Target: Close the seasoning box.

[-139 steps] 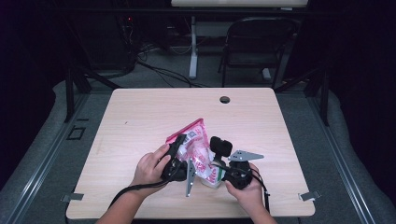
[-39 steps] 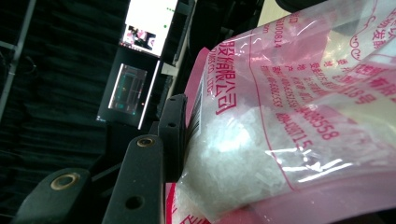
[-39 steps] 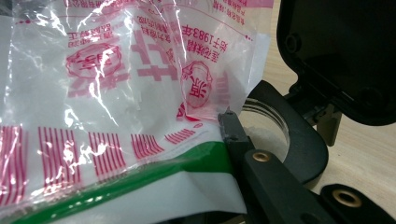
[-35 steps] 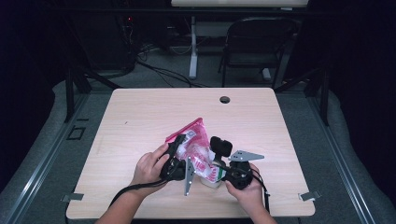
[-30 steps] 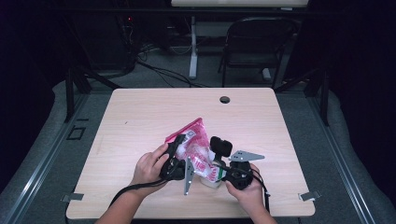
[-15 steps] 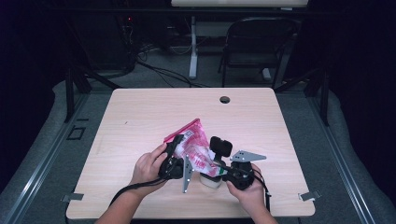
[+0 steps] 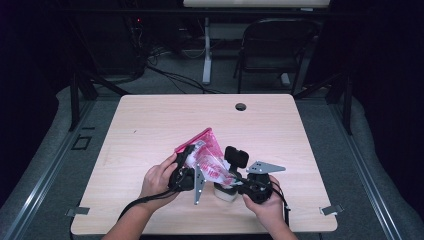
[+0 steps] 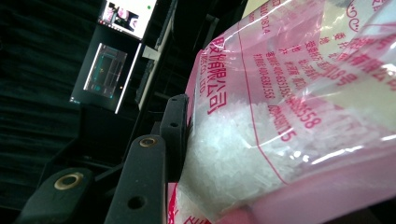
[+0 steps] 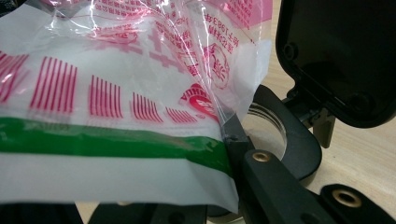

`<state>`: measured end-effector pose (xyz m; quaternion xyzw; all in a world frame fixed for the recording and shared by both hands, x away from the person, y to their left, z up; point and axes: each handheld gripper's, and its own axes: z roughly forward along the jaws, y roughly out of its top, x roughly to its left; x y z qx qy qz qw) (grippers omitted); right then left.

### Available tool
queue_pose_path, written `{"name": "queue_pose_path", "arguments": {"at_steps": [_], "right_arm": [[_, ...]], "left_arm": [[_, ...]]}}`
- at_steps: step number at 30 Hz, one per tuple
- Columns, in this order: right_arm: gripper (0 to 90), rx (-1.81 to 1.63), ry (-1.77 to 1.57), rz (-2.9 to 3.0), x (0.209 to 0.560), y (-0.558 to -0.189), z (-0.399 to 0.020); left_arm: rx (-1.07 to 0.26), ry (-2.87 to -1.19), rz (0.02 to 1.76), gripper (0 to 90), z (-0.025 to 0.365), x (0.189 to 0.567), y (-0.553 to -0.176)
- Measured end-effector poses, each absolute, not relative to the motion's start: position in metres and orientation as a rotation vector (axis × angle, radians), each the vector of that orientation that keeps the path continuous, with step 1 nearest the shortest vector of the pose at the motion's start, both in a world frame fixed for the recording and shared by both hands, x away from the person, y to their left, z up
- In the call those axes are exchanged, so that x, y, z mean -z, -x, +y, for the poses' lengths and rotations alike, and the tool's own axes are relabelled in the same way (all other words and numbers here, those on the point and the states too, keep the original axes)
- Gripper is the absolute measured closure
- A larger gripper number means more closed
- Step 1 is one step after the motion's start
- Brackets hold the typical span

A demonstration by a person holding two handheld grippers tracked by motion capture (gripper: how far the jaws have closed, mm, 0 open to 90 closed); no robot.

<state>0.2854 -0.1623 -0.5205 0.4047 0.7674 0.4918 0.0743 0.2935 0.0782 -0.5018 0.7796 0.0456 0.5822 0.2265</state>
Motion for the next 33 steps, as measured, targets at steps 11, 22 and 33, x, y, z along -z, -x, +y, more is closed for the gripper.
{"name": "queue_pose_path", "arguments": {"at_steps": [11,22,33], "right_arm": [[89.7,-1.481,-1.214,2.298,0.5201,-0.2860,-0.1625],[89.6,-1.475,-1.212,2.299,0.5192,-0.2861,-0.1631],[89.5,-1.477,-1.209,2.292,0.5176,-0.2864,-0.1641]], "left_arm": [[-1.576,-2.163,0.142,66.9,0.0800,0.5036,-0.2959],[-1.516,-2.183,0.181,67.1,0.0823,0.5060,-0.2989],[-1.442,-2.199,0.233,67.2,0.0850,0.5102,-0.3027]]}}
